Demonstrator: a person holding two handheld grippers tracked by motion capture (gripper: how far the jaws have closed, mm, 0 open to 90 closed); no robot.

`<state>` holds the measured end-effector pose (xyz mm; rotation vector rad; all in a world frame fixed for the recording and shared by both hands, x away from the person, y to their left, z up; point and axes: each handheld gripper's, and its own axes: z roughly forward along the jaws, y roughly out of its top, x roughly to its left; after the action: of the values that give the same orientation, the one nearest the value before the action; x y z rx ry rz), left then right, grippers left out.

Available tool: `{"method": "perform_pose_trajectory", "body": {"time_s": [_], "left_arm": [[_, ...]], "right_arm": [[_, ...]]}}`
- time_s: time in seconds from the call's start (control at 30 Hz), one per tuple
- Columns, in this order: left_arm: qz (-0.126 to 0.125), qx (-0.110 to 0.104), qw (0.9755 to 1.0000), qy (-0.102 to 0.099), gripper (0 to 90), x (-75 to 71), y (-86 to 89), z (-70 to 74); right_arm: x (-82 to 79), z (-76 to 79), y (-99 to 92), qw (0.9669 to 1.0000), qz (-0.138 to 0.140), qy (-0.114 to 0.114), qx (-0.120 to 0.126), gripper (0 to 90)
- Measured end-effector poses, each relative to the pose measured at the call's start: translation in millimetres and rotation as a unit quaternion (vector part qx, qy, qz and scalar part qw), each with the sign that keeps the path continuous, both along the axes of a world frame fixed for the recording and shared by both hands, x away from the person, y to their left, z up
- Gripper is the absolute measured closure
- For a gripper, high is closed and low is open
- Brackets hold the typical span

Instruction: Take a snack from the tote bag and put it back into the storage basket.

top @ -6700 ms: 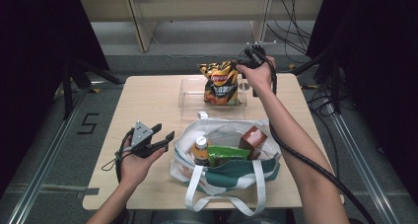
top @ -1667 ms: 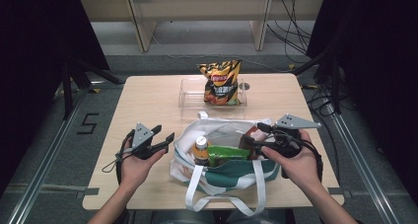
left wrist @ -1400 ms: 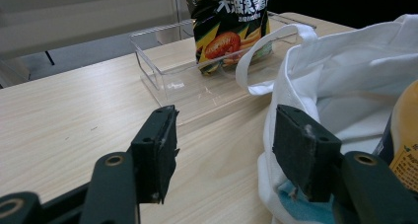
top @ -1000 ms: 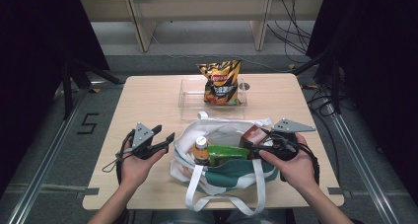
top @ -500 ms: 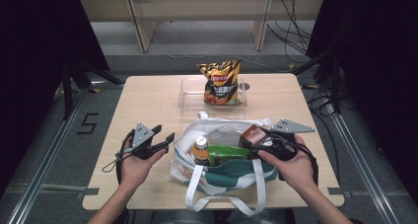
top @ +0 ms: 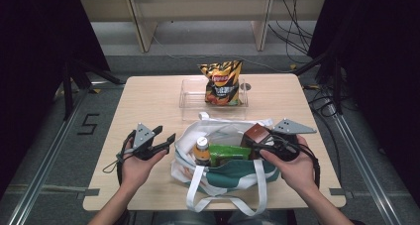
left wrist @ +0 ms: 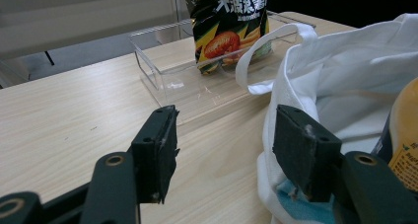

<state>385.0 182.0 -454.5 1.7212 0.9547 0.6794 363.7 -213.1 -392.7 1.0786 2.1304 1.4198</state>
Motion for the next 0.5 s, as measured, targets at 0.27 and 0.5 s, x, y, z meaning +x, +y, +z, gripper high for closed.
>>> {"method": "perform_pose_trajectory", "body": {"time_s": [0.27,0.5], "left_arm": [[0.003,0.003,1.0,0.0,42.1,-0.7,0.1,0.7],[0.004,0.001,1.0,-0.001,42.1,-0.7,0.3,0.9]], "right_arm": [[0.0,4.1,-0.4,0.9995,-0.005,-0.031,0.007,38.4],[-2.1,10.4,-1.1,0.9991,-0.003,-0.041,0.01,38.4]]}}
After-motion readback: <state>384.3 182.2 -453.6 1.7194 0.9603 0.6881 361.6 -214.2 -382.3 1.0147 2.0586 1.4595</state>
